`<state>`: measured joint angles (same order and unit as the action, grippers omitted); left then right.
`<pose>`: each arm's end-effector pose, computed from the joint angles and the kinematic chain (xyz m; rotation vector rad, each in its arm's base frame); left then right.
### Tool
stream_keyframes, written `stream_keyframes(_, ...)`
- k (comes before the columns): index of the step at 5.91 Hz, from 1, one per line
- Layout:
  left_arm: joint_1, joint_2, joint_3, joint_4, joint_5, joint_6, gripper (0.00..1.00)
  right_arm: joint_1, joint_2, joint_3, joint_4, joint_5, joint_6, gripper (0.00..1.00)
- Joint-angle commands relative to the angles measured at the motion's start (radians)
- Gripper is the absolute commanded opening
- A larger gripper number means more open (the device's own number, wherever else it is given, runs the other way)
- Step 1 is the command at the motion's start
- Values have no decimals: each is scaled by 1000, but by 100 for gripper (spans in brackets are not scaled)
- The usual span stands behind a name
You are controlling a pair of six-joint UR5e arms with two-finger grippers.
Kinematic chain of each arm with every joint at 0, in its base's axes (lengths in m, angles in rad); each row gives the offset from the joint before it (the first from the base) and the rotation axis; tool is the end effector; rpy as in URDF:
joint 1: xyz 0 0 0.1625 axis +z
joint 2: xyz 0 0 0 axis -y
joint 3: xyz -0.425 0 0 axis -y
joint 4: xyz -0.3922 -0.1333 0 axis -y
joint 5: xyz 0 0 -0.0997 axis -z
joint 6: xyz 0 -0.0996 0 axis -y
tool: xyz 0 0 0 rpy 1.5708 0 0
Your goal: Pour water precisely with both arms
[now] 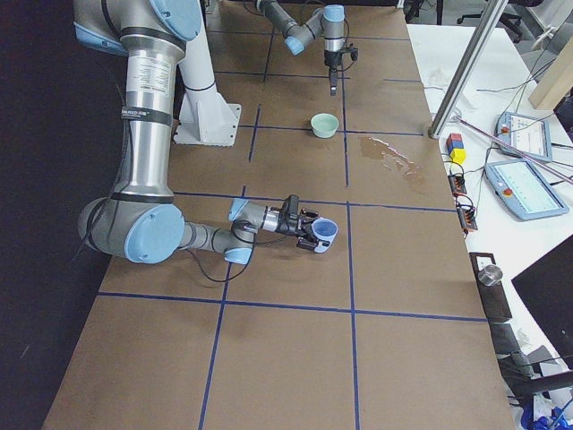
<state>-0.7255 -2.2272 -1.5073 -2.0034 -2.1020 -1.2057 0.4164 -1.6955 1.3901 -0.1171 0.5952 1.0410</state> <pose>0.4760 -0.5329 0.2393 0.1052 1.1023 -0.0506 -0.2904 -0.3644 0.6341 1.2410 -0.5404 0.4627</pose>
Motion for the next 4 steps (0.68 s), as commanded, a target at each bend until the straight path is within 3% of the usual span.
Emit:
stream_keyframes(1, 0, 4, -8, 0, -1, 0, 99, 60, 81, 47, 22, 79, -189, 27)
stream_keyframes(2, -3, 4, -11, 0, -1, 0, 99, 71, 146, 78, 16, 109, -293, 21)
stream_keyframes(4, -12, 27, -30, -5, -3, 2, 99, 67, 378, 89, -187, 121, -364, 21)
